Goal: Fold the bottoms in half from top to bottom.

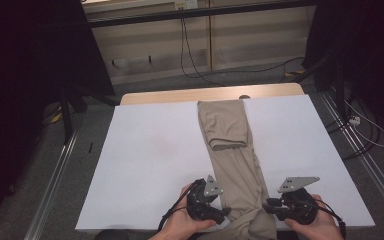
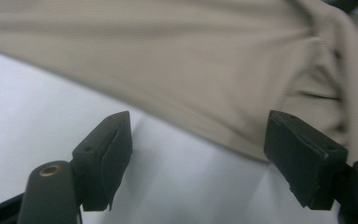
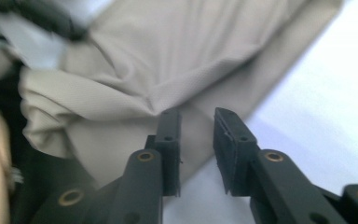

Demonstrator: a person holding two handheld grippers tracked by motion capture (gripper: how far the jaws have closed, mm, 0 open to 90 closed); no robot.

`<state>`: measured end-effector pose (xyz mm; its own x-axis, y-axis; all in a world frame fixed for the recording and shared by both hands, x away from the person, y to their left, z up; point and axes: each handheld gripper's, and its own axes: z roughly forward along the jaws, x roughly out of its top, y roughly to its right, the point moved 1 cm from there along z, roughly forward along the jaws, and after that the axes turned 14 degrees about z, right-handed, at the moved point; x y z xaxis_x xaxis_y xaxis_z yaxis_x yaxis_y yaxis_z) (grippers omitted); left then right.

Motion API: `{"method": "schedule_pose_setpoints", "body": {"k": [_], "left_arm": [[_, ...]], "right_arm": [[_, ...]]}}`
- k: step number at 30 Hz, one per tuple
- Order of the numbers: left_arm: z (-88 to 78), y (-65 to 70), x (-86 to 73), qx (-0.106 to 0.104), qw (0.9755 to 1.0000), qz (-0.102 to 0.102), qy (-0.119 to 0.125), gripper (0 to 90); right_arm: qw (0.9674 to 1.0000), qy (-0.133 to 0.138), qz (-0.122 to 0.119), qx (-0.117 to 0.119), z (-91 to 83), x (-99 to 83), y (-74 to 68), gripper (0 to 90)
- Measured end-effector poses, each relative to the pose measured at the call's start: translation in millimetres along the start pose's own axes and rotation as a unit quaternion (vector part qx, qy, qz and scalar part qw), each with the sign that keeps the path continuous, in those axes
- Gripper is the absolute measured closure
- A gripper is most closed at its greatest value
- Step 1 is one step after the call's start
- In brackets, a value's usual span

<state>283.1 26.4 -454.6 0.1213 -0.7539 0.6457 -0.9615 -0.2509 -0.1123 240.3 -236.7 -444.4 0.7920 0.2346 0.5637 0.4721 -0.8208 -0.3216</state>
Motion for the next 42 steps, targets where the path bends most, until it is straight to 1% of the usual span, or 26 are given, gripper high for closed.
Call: {"method": "schedule_pose_setpoints", "body": {"k": [1,2,4,6,7,8,9,10,11,12,15,16,17,18,21,24,25,28,30,31,32,33,36,37,39,42], "left_arm": [[-1.2,2.9,0.5,0.008,1.0000,0.001,-0.005,23.8],[-0.9,5.1,0.3,-0.007,0.9999,-0.007,0.005,23.8],[-1.3,8.9,0.6,-0.014,0.9999,0.002,0.002,20.2],[-0.4,12.9,1.3,-0.005,0.9999,0.016,-0.005,20.8],[-0.3,13.0,1.6,-0.005,0.9999,0.013,-0.004,20.3],[-0.9,11.8,1.5,-0.006,0.9998,0.017,-0.008,20.3],[-0.4,12.3,0.9,-0.009,0.9999,0.006,0.003,20.3],[-1.2,11.7,0.3,-0.011,0.9998,0.015,-0.002,20.1],[-0.8,12.2,0.2,-0.008,0.9999,0.012,0.000,19.8],[-0.3,12.3,0.6,-0.009,0.9999,0.006,0.001,19.2],[-0.1,10.2,2.7,-0.020,0.9998,0.003,0.007,19.6],[-0.1,9.4,3.2,-0.024,0.9995,-0.013,0.019,21.4],[-2.6,5.2,3.1,-0.024,0.9996,0.001,0.014,21.0],[-4.0,2.8,3.0,-0.016,0.9997,0.000,0.020,20.7],[-12.7,-14.1,2.8,-0.004,0.9986,-0.026,0.046,18.3],[-16.7,-41.9,3.6,0.033,0.9963,-0.053,0.058,18.3],[-15.8,-52.2,4.3,0.042,0.9963,-0.054,0.053,18.5],[-6.5,-83.5,8.9,0.076,0.9933,-0.064,0.059,22.3],[2.8,-102.6,14.0,0.089,0.9927,-0.058,0.056,24.0],[5.4,-109.7,15.3,0.085,0.9924,-0.064,0.061,26.1],[10.0,-119.9,17.2,0.079,0.9901,-0.091,0.072,27.6],[13.3,-127.1,19.3,0.078,0.9893,-0.102,0.068,28.5],[20.9,-141.4,24.3,0.101,0.9890,-0.085,0.067,32.2],[24.9,-147.2,25.6,0.095,0.9894,-0.088,0.064,31.5],[31.9,-153.3,27.5,0.125,0.9886,-0.065,0.053,31.0],[39.4,-163.1,27.5,0.116,0.9900,-0.064,0.049,28.0]], "right_arm": [[1.0000,0.009,-0.004,-0.002,-0.4,1.9,-0.6,68.2],[0.9998,0.015,-0.012,-0.005,-0.1,5.5,-2.2,65.2],[0.9992,0.031,-0.021,-0.015,3.9,16.4,-4.0,58.1],[0.9990,0.032,-0.018,-0.024,11.4,25.8,-2.0,55.3],[0.9986,0.032,-0.011,-0.040,17.6,30.6,0.7,55.7],[0.9989,0.023,-0.012,-0.039,22.7,32.5,2.7,55.9],[0.9990,0.016,-0.011,-0.041,26.0,32.7,4.2,61.1],[0.9983,0.014,-0.017,-0.055,28.4,30.5,5.1,69.9],[0.9984,0.015,-0.016,-0.052,26.3,29.1,5.6,82.0],[0.9987,0.013,-0.005,-0.049,23.3,27.7,6.7,89.7],[0.9980,0.017,0.003,-0.061,16.2,21.9,10.7,90.0],[0.9980,0.015,0.011,-0.060,14.4,19.4,13.3,90.0],[0.9981,0.014,0.020,-0.057,12.7,18.0,15.2,90.0],[0.9981,0.011,0.023,-0.055,11.2,17.1,16.4,87.9],[0.9976,0.016,0.034,-0.059,6.7,16.3,19.6,67.5],[0.9975,0.045,0.026,-0.048,4.0,27.2,22.6,59.0],[0.9974,0.056,0.021,-0.040,4.8,34.0,24.2,55.8],[0.9968,0.074,0.005,-0.029,12.3,59.9,31.8,51.7],[0.9958,0.088,0.000,-0.025,19.4,80.3,38.0,49.5],[0.9953,0.094,-0.003,-0.022,23.0,90.6,40.9,49.5],[0.9945,0.102,-0.003,-0.021,25.9,97.7,43.3,49.0],[0.9941,0.106,-0.003,-0.024,31.2,108.8,47.3,48.4],[0.9935,0.112,-0.002,-0.021,44.1,127.4,55.5,49.2],[0.9938,0.109,-0.004,-0.020,49.1,132.4,58.2,49.3],[0.9936,0.109,0.002,-0.029,59.3,141.4,63.5,50.2],[0.9930,0.111,0.001,-0.041,69.8,150.9,67.9,58.4]]}}
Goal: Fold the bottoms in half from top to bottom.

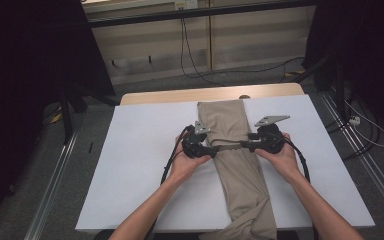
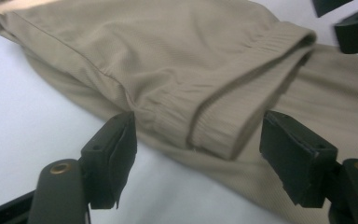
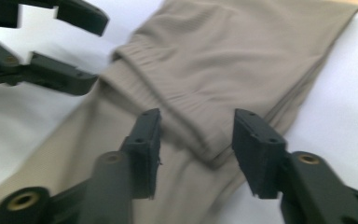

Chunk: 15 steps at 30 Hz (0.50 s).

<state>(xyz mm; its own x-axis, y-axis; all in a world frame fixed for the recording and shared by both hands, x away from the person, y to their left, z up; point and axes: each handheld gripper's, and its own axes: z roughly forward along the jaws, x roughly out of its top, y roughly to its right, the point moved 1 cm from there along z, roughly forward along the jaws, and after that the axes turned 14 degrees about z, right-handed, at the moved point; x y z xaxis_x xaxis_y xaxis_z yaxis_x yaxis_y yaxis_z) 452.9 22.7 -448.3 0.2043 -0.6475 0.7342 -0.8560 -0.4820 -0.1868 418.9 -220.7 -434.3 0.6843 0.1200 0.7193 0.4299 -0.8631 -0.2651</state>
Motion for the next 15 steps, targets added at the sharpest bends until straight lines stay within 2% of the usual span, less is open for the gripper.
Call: {"method": "schedule_pose_setpoints", "body": {"k": [2,3,5,9,10,11,13,15], "left_arm": [[5.5,-3.7,0.7,0.003,1.0000,0.007,-0.005,29.4],[7.1,-4.9,0.7,-0.003,1.0000,0.004,-0.004,31.9],[9.0,-9.3,0.8,-0.005,0.9999,-0.009,0.002,40.8],[10.4,-14.7,4.0,-0.001,0.9991,-0.038,0.020,57.4],[11.7,-16.2,5.1,-0.001,0.9989,-0.037,0.027,60.8],[13.6,-16.8,6.2,-0.009,0.9989,-0.037,0.027,65.7],[17.5,-18.1,7.0,-0.016,0.9988,-0.037,0.028,69.6],[20.4,-17.2,8.1,-0.017,0.9990,-0.034,0.023,76.6]], "right_arm": [[0.9999,-0.004,-0.008,0.010,9.6,4.3,2.6,60.4],[0.9999,-0.007,-0.008,0.000,13.5,5.5,3.2,60.7],[0.9999,-0.013,-0.009,-0.003,20.7,6.8,5.6,63.9],[0.9996,-0.011,-0.015,-0.021,25.2,6.7,7.8,80.7],[0.9995,-0.011,-0.016,-0.025,25.1,6.8,9.5,83.5],[0.9997,-0.008,-0.009,-0.022,25.0,6.9,12.1,84.6],[0.9998,-0.008,-0.003,-0.018,24.9,6.5,15.4,84.3],[0.9998,-0.008,-0.008,-0.014,24.7,6.8,14.9,80.7]]}}
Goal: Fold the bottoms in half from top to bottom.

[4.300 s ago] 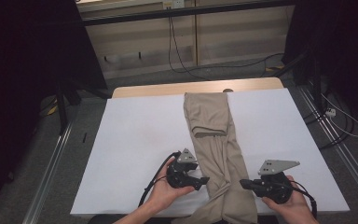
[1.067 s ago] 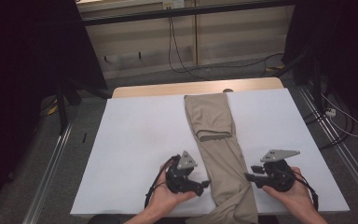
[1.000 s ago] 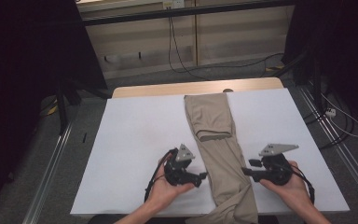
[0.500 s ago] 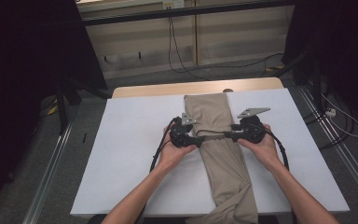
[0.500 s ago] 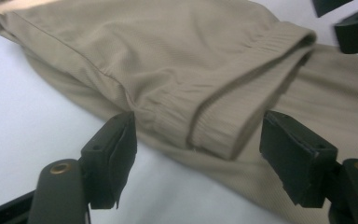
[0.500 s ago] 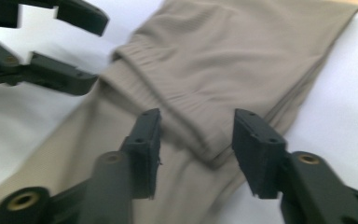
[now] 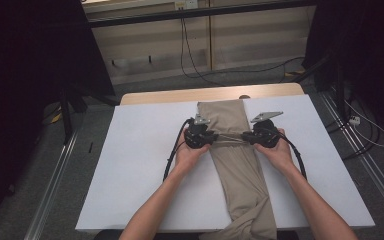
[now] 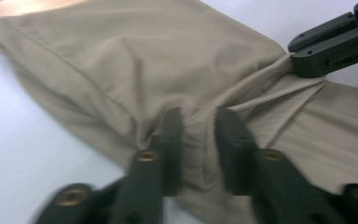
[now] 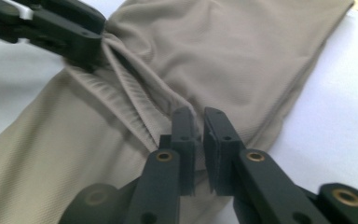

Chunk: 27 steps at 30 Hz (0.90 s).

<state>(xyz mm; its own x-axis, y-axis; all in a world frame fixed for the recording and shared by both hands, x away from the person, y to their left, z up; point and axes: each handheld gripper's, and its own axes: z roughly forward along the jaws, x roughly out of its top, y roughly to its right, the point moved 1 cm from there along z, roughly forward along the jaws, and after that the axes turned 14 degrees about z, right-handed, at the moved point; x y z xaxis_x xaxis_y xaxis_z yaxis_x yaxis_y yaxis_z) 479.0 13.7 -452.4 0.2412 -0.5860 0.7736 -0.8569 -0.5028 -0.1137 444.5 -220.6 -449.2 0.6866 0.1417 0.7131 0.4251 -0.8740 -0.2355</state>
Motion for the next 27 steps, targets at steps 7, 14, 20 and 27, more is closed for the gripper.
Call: {"method": "schedule_pose_setpoints", "body": {"k": [7,14,20,27], "left_arm": [[5.0,-2.2,5.2,-0.012,0.9998,-0.002,-0.018,82.0],[8.5,-7.0,8.6,-0.013,0.9993,-0.023,-0.025,82.5],[10.6,-9.3,9.1,-0.017,0.9990,-0.036,-0.019,82.2],[9.4,-10.9,7.5,-0.023,0.9991,-0.029,-0.019,80.5]], "right_arm": [[0.9996,0.000,-0.015,0.023,1.3,0.8,-4.9,53.4],[0.9995,-0.007,-0.028,0.011,7.1,-2.9,-8.5,46.3],[0.9992,-0.011,-0.037,0.002,7.3,-4.0,-10.3,41.3],[0.9994,0.009,-0.034,0.005,3.7,4.7,-4.6,70.5]]}}
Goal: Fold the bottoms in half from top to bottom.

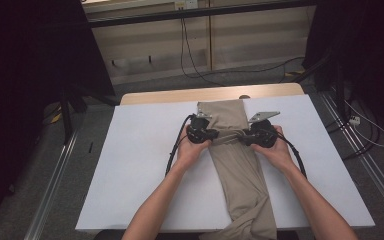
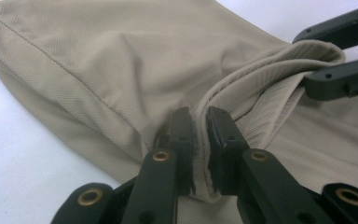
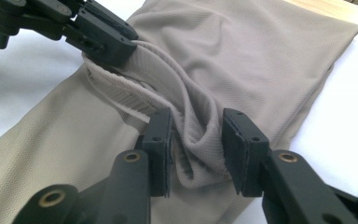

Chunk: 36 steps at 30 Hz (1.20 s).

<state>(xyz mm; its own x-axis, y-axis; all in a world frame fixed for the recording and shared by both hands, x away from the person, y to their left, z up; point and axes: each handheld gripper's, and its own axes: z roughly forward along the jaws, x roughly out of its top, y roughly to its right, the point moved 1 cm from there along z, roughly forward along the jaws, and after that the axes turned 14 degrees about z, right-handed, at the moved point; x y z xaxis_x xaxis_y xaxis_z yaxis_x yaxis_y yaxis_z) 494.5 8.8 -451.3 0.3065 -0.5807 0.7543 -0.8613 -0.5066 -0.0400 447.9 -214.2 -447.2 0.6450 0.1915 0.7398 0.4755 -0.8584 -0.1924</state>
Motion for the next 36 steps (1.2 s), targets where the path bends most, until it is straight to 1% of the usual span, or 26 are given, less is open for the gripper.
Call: {"method": "schedule_pose_setpoints", "body": {"k": [1,2,3,5,6,7,8,9,10,12,13,15,16,19,21,23,24,26,28,30,31,32,33,34,35,36], "left_arm": [[-0.4,0.4,-0.3,0.000,1.0000,0.002,-0.001,79.2],[-1.1,0.6,-0.8,-0.002,0.9999,0.009,-0.006,77.5],[-1.6,1.8,-1.4,0.001,1.0000,0.008,-0.003,76.0],[-4.9,2.7,-2.8,-0.002,0.9999,0.012,-0.006,74.1],[-6.3,3.7,-3.5,0.001,0.9999,0.012,0.000,76.5],[-7.9,4.1,-3.6,-0.009,0.9999,0.011,-0.001,80.3],[-9.6,5.5,-2.8,-0.009,0.9998,0.018,-0.004,86.0],[-11.7,6.5,-1.7,-0.009,0.9998,0.020,-0.005,87.0],[-15.2,8.3,0.2,-0.013,0.9998,0.015,0.000,87.2],[-21.9,12.2,3.3,-0.016,0.9997,0.017,0.009,87.3],[-27.9,15.8,5.3,-0.016,0.9995,0.020,0.016,87.3],[-38.2,23.2,7.5,-0.021,0.9991,0.022,0.029,87.3],[-43.7,27.6,8.9,-0.025,0.9989,0.026,0.031,87.3],[-57.2,41.4,11.4,-0.035,0.9977,0.044,0.037,87.2],[-64.0,50.8,10.4,-0.045,0.9972,0.047,0.037,87.3],[-69.2,60.9,7.2,-0.056,0.9961,0.061,0.031,87.2],[-70.0,67.2,3.1,-0.061,0.9955,0.066,0.032,87.2],[-69.7,81.4,-10.4,-0.077,0.9946,0.063,0.030,87.2],[-70.0,96.3,-21.9,-0.095,0.9930,0.067,0.019,87.2],[-75.3,107.5,-26.3,-0.114,0.9909,0.069,0.015,87.2],[-78.2,113.6,-27.5,-0.116,0.9900,0.078,0.018,87.2],[-81.7,119.2,-28.7,-0.120,0.9886,0.089,0.014,87.2],[-83.5,124.4,-30.8,-0.125,0.9878,0.091,0.017,87.2],[-84.9,130.4,-33.2,-0.131,0.9872,0.091,0.014,87.2],[-85.2,134.1,-35.3,-0.135,0.9857,0.100,0.012,87.2],[-84.9,141.3,-38.5,-0.125,0.9864,0.107,0.005,87.2]], "right_arm": [[1.0000,0.000,-0.003,0.003,-0.5,1.6,0.0,74.2],[1.0000,0.000,-0.002,0.005,-0.5,3.0,0.3,77.0],[1.0000,-0.001,0.001,0.007,-0.5,3.8,0.4,80.2],[0.9999,-0.002,0.001,0.011,-0.7,3.8,0.5,82.7],[0.9999,-0.003,0.002,0.013,-1.3,3.6,0.8,83.4],[0.9999,0.000,0.005,0.016,-2.2,3.7,1.4,83.6],[0.9997,0.000,0.009,0.022,-4.0,4.3,1.3,83.8],[0.9996,0.003,0.012,0.025,-6.0,5.3,0.6,83.8],[0.9995,0.005,0.014,0.026,-7.9,6.1,-0.3,83.9],[0.9996,0.009,0.011,0.025,-14.3,7.4,-3.6,84.0],[0.9995,0.010,0.013,0.028,-18.5,7.8,-4.3,83.9],[0.9986,0.018,0.024,0.044,-30.4,7.3,-4.1,83.9],[0.9981,0.021,0.027,0.051,-36.4,6.3,-4.9,83.8],[0.9971,0.025,0.026,0.066,-54.0,0.1,-10.9,83.9],[0.9965,0.025,0.024,0.076,-65.1,-6.9,-15.4,83.8],[0.9962,0.022,0.018,0.083,-74.9,-16.9,-20.1,83.8],[0.9959,0.020,0.019,0.086,-79.4,-22.9,-22.7,83.8],[0.9958,0.013,0.015,0.089,-86.3,-36.4,-28.5,83.8],[0.9958,-0.007,0.006,0.091,-90.6,-52.1,-34.7,83.7],[0.9949,-0.022,0.006,0.098,-96.8,-67.5,-39.6,83.6],[0.9948,-0.025,0.003,0.099,-101.2,-73.8,-42.1,83.6],[0.9943,-0.026,0.003,0.103,-106.0,-79.4,-44.8,83.6],[0.9940,-0.029,0.003,0.105,-110.4,-84.7,-47.8,83.5],[0.9941,-0.031,-0.002,0.104,-113.8,-90.2,-50.9,83.5],[0.9939,-0.036,-0.004,0.104,-116.1,-96.3,-53.3,83.4],[0.9938,-0.040,-0.003,0.104,-116.9,-101.1,-54.4,83.2]]}}
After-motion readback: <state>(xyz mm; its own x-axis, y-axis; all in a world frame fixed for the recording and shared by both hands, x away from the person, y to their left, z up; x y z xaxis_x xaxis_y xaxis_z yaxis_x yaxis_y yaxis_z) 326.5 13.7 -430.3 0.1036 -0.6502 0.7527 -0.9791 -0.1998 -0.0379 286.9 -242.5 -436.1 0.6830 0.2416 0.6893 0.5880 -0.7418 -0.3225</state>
